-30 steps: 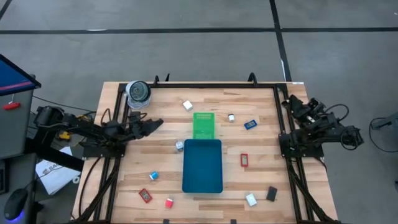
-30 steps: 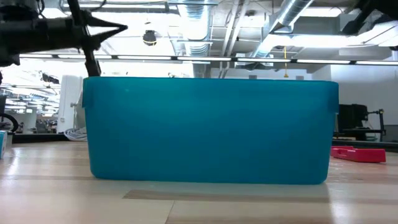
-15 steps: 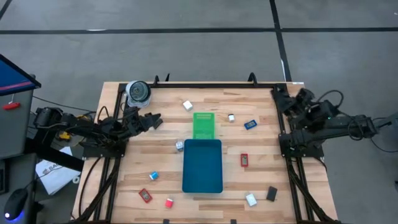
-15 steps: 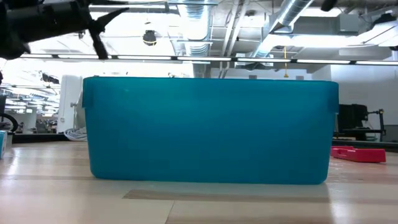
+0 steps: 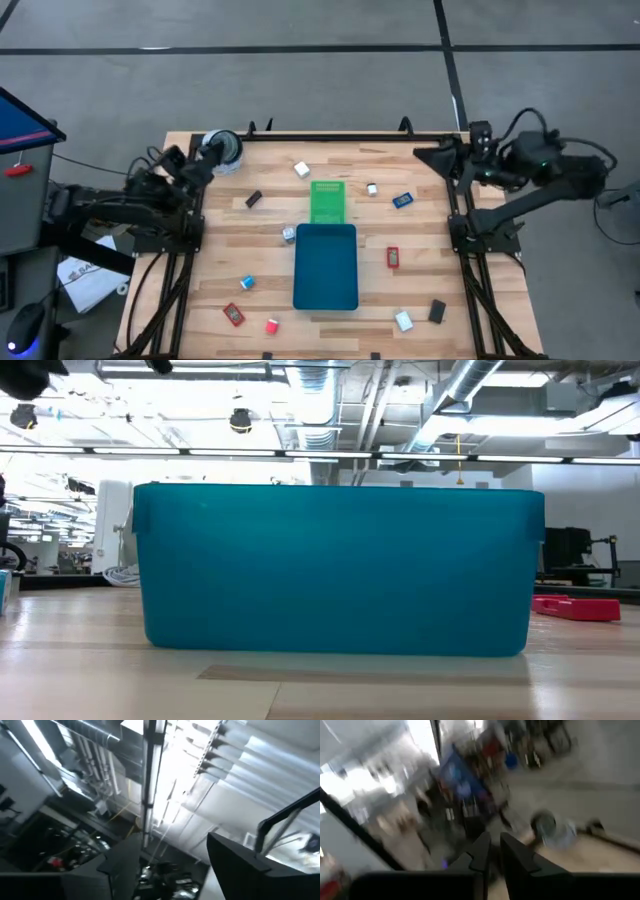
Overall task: Pick & Place Office items
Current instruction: Put the top red digital clock into the green bin
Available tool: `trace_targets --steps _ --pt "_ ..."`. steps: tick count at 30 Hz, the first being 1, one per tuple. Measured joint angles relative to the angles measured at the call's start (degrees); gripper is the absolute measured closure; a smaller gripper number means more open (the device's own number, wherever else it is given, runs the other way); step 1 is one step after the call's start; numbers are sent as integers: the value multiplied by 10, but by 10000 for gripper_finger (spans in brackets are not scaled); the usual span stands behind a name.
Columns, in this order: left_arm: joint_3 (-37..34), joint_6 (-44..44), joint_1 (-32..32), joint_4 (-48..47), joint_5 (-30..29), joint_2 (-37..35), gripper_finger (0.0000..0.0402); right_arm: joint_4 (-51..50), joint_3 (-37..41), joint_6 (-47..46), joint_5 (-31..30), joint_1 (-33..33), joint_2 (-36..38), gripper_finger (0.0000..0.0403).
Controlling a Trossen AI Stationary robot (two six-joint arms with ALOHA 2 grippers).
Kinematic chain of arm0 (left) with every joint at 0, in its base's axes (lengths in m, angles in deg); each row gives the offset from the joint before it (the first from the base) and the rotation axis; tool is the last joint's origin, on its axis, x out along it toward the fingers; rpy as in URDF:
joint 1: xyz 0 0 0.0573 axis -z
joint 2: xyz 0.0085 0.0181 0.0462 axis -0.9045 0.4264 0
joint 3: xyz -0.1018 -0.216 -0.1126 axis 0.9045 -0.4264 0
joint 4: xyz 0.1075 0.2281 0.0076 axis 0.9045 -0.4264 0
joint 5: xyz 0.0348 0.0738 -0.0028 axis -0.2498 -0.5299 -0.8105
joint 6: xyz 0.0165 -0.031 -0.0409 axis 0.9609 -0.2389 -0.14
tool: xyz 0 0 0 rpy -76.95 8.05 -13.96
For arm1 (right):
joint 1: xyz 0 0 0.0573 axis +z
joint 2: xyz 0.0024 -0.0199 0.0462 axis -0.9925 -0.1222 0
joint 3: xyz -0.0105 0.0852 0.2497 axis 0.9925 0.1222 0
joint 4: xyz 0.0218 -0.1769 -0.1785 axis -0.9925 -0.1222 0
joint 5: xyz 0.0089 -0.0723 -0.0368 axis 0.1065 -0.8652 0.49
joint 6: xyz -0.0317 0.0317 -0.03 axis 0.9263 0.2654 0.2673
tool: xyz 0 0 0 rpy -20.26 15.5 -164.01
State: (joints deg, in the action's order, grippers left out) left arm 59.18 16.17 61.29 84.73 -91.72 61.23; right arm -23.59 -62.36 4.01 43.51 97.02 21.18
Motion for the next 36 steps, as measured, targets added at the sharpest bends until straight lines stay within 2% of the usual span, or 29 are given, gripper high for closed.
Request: trace_targets --steps 4,7,10,14,17,20,25,29,33,36 --pt "68 26 -18 -203 0 -34 195 -213 -122 -39 0 18 -70 367" --pt "124 34 -34 -358 -19 -37 215 -353 -175 -106 -1 22 -108 367" --pt "172 34 -48 -453 -31 -26 232 -471 -177 -220 2 25 -129 365" --pt "214 32 -55 -541 -54 -16 234 -602 -137 -374 26 59 -143 347" --pt "232 30 -55 -591 -72 -7 224 -605 -88 -469 34 102 -143 323" --pt "243 30 -55 -604 -75 8 211 -558 -36 -552 32 149 -139 288" --pt "244 29 -55 -606 -66 31 185 -513 34 -704 36 202 -165 200" --pt "244 33 -55 -606 -56 46 165 -510 54 -797 59 213 -210 140" --pt "244 61 -49 -600 -56 58 159 -505 55 -870 67 201 -262 128" --pt "244 76 -48 -594 -57 58 160 -490 54 -876 96 183 -303 128"
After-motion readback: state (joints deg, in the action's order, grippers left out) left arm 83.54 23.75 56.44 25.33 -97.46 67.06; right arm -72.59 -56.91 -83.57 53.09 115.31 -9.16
